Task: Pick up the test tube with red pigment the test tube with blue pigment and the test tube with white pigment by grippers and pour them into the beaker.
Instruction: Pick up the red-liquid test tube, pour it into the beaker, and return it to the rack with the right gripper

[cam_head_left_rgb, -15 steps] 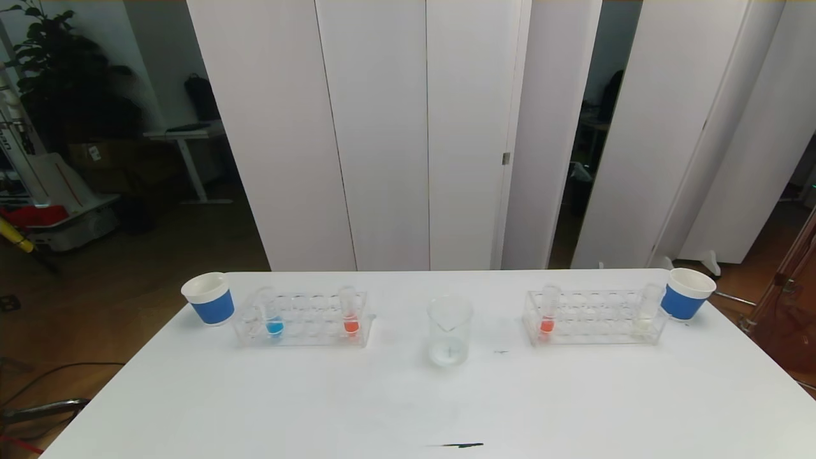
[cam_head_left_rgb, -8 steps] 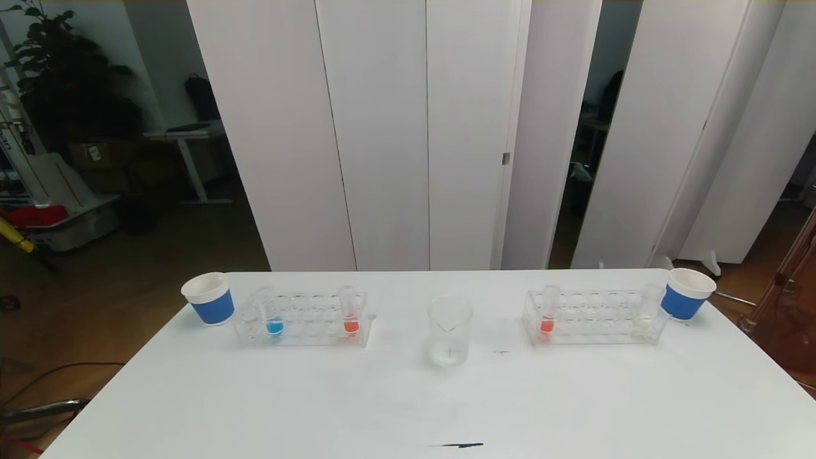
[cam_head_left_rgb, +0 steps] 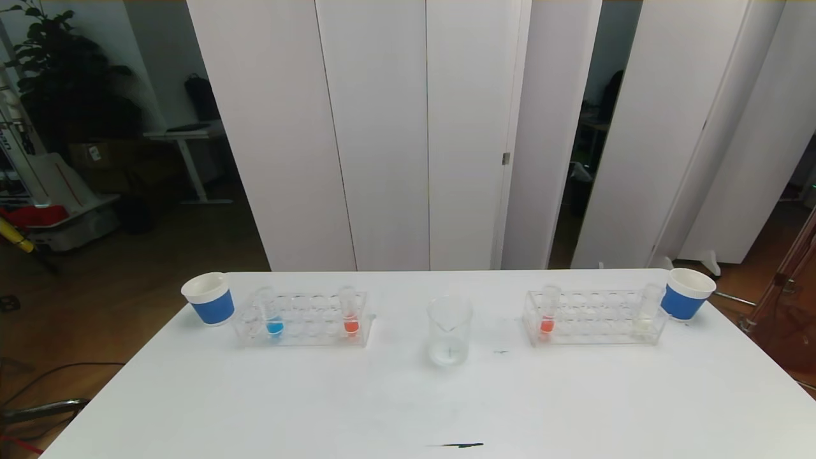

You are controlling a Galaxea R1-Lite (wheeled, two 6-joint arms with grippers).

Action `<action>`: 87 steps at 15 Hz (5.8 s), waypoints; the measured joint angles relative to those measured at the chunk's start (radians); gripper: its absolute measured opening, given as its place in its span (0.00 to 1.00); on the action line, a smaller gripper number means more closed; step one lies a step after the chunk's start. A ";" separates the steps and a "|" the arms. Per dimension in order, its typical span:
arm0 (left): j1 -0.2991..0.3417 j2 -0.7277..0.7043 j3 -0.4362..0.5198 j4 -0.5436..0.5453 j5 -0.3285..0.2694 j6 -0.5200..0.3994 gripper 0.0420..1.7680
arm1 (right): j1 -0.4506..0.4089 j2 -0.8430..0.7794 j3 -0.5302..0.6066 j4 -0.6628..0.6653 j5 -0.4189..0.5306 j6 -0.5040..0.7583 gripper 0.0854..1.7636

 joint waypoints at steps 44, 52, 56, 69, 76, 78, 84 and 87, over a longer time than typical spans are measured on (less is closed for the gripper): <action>0.000 0.000 0.000 0.000 0.000 0.000 0.99 | 0.391 2.008 -0.129 -1.654 -0.407 0.116 0.99; 0.000 0.000 0.000 0.000 0.000 0.000 0.99 | 0.440 2.129 -0.277 -1.653 -0.458 0.076 0.99; 0.000 0.000 0.000 0.000 0.000 0.000 0.99 | 0.450 2.189 -0.349 -1.653 -0.460 0.073 0.99; 0.000 0.000 0.000 0.000 0.000 0.000 0.99 | 0.449 2.281 -0.449 -1.654 -0.453 0.064 0.99; 0.000 0.000 0.000 0.000 0.000 0.000 0.99 | 0.437 2.287 -0.478 -1.653 -0.453 0.054 0.99; 0.000 0.000 0.000 0.000 0.000 0.000 0.99 | 0.435 2.289 -0.483 -1.653 -0.452 0.055 0.99; 0.000 0.000 0.000 0.000 0.000 0.000 0.99 | 0.438 2.291 -0.488 -1.653 -0.453 0.050 0.94; 0.000 0.000 0.000 0.000 0.000 0.000 0.99 | 0.439 2.294 -0.490 -1.653 -0.456 0.040 0.29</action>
